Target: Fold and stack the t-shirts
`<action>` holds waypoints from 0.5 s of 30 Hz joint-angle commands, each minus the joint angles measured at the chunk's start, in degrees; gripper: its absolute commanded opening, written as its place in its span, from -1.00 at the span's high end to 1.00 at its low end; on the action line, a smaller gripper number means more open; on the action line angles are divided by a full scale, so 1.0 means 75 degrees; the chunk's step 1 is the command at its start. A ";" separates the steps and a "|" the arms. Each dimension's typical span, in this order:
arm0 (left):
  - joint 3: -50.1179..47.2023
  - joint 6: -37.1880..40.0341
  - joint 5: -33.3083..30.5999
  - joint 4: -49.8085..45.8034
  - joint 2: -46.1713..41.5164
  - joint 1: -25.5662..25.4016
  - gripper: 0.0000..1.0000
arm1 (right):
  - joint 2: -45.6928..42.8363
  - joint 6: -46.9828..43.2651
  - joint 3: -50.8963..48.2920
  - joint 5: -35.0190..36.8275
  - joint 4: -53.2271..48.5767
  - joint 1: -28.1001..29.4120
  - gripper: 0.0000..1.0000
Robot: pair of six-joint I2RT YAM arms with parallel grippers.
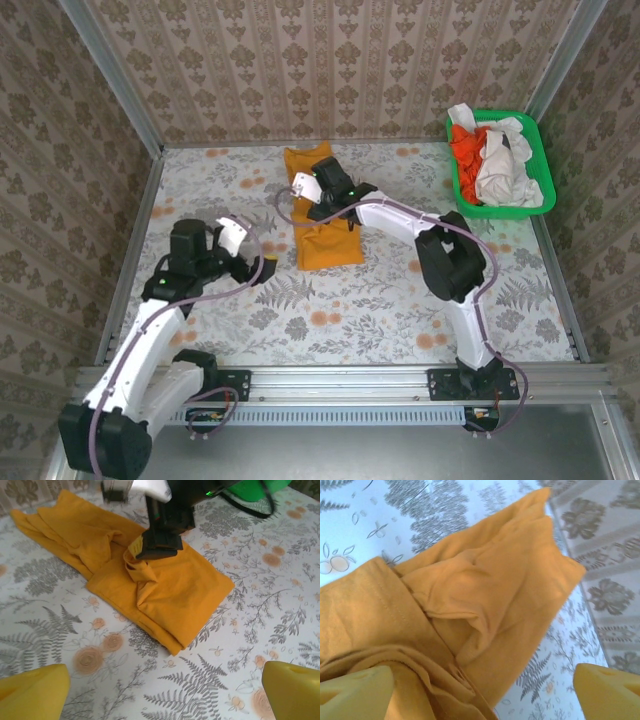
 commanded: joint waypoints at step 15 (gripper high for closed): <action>0.3094 -0.5117 -0.1334 0.2507 0.6180 -0.1464 -0.52 | -0.2892 0.7001 -0.3543 -0.0917 0.0444 -0.0770 -0.59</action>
